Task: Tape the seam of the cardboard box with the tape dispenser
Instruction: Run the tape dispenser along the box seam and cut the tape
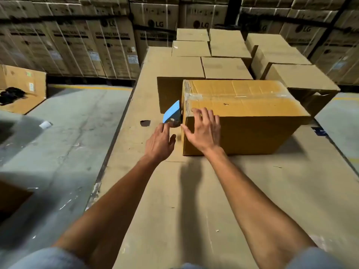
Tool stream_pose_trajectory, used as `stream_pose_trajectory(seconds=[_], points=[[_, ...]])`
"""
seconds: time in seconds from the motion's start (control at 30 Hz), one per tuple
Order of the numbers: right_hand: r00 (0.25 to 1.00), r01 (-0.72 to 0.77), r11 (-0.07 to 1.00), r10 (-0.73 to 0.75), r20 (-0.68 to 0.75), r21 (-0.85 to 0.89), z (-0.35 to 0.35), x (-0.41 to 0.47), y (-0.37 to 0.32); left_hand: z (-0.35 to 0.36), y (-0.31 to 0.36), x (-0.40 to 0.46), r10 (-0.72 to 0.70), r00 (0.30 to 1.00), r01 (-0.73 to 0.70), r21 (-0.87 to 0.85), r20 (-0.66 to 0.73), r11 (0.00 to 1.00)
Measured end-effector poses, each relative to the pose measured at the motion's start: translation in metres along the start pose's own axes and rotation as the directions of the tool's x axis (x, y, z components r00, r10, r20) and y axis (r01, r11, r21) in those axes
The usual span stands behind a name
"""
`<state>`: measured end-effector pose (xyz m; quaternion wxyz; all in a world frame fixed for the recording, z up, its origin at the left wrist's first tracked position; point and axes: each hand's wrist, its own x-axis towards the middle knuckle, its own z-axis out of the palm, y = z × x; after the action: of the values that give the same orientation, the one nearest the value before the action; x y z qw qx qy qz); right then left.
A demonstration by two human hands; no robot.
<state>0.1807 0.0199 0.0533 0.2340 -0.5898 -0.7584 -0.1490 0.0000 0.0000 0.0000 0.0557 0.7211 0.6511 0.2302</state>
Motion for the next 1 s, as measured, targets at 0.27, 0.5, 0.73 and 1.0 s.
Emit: stream_pose_trajectory(seconds=[0.27,0.5,0.73,1.0], points=[[0.962,-0.181,0.972,0.206,0.18,-0.15,0.024,0.023,-0.032,-0.004,-0.031,0.025,0.063,0.996,-0.061,-0.035,0.071,0.998],[0.962,-0.201,0.965,0.227,0.153,-0.169,0.004,-0.006,-0.034,-0.002,-0.044,0.012,0.172,0.978,-0.166,-0.062,0.12,0.984],[0.98,-0.124,0.984,0.141,0.14,-0.125,-0.029,-0.069,0.002,0.006,-0.031,-0.016,0.352,0.933,-0.349,-0.049,0.079,0.936],[0.983,-0.175,0.976,0.181,0.029,-0.133,-0.059,-0.132,0.032,0.02,-0.004,-0.06,0.564,0.821,-0.561,-0.059,0.083,0.825]])
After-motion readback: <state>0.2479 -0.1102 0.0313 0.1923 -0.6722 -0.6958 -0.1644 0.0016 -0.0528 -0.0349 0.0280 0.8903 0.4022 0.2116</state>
